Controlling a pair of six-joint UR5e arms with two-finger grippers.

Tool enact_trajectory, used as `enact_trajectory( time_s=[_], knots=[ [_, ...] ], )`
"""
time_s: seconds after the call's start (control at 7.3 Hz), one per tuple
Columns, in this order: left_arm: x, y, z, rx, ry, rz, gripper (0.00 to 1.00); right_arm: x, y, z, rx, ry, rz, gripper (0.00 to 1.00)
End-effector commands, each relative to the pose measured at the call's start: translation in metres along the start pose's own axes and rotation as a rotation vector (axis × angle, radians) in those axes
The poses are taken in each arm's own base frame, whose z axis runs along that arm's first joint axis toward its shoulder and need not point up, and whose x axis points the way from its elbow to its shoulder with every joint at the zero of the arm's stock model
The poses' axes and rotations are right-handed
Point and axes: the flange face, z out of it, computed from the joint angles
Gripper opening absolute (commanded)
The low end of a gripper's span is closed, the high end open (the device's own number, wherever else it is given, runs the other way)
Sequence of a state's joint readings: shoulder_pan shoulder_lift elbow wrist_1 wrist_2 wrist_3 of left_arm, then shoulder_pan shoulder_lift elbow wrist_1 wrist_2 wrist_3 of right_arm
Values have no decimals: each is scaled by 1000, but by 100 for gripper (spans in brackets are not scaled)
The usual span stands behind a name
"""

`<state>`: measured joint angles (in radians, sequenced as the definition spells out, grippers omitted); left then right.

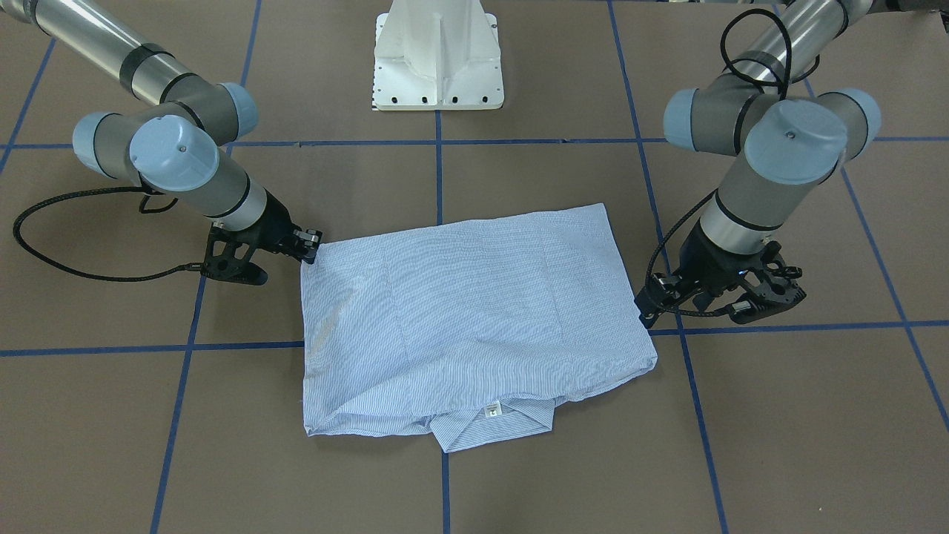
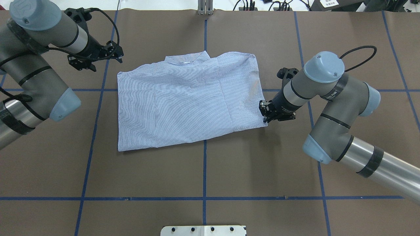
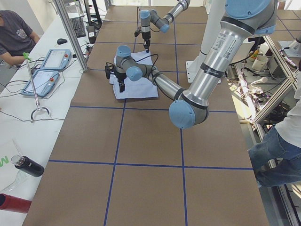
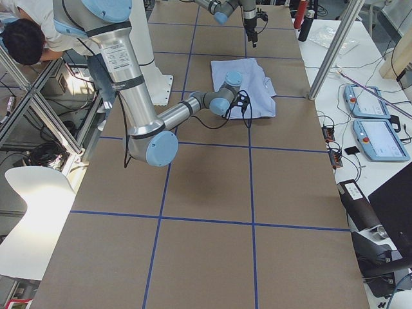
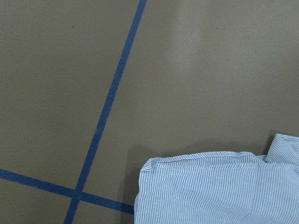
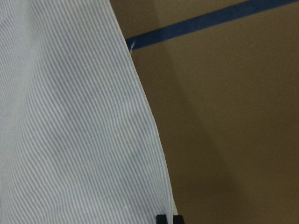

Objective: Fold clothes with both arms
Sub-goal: 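Drag the folded shirt with the right gripper while the left gripper moves toward it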

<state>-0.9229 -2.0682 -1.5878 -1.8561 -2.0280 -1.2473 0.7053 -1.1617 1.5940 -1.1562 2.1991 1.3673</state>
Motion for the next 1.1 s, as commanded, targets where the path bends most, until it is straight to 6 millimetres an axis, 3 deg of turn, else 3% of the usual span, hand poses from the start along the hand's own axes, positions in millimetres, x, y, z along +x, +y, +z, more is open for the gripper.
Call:
enact_trajectory(
  time_s=[0.0,0.14,0.41,0.55,0.82,0.96],
  knots=[
    [-1,-3,-3,6,1,-3,100,13,17,-24,-58,-41,-50,0],
    [-2,-8,-8,12,5,-8,100,44,48,-55,-102,-73,-79,0],
    [-2,-7,-11,14,6,-8,100,116,134,-126,-157,-91,-86,0],
    [-2,-7,-14,18,10,-7,100,126,163,-136,-264,-95,-79,0],
    [-7,-3,-18,21,13,-7,100,124,212,-123,-479,-67,-48,0],
    [-7,-3,-16,19,12,-6,100,122,224,-118,-527,-56,-46,99]
  ],
)
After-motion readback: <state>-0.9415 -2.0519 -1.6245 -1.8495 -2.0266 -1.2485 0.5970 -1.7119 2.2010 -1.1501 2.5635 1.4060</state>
